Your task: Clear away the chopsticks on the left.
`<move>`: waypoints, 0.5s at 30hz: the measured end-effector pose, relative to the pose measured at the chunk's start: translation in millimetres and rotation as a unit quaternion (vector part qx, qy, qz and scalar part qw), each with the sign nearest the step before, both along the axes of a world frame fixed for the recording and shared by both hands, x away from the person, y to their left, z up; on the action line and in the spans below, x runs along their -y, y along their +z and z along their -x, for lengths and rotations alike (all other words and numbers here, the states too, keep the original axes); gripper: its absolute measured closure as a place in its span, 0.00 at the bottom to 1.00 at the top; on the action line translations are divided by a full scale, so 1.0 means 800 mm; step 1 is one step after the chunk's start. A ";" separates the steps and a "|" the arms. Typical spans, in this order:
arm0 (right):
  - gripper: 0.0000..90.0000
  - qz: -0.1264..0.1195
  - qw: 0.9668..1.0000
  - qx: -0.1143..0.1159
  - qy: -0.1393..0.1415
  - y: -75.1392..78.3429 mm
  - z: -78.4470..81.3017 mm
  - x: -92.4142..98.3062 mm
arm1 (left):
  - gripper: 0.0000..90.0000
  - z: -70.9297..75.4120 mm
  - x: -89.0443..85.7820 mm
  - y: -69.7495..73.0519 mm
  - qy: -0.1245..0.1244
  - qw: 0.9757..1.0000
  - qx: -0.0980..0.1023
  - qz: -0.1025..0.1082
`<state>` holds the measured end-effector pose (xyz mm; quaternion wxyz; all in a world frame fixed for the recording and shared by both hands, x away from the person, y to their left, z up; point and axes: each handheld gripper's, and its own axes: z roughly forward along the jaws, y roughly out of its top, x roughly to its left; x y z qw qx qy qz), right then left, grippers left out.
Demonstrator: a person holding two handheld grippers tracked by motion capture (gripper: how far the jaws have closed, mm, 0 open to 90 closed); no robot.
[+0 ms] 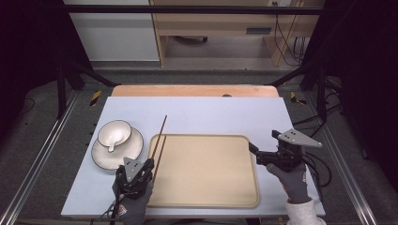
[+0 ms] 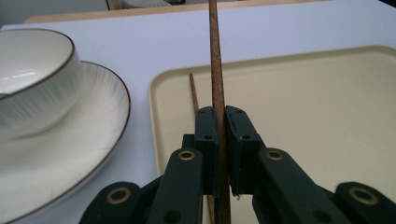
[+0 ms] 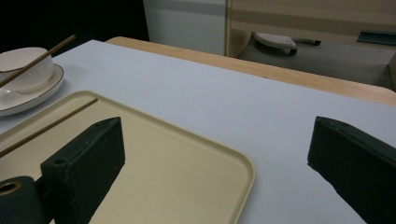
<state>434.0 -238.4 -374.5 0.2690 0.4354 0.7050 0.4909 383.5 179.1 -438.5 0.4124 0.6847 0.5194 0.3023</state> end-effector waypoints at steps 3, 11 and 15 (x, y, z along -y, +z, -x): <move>0.05 0.000 1.000 -0.002 0.001 -0.001 0.000 -0.001 | 0.93 0.001 0.005 -0.010 0.004 1.000 -0.006 0.003; 0.05 0.003 1.000 -0.004 0.003 -0.002 -0.002 -0.003 | 0.93 0.001 0.016 -0.030 0.003 1.000 -0.023 0.004; 0.05 0.005 1.000 -0.005 0.004 -0.003 -0.002 -0.003 | 0.93 -0.001 0.019 -0.037 0.003 0.999 -0.031 0.003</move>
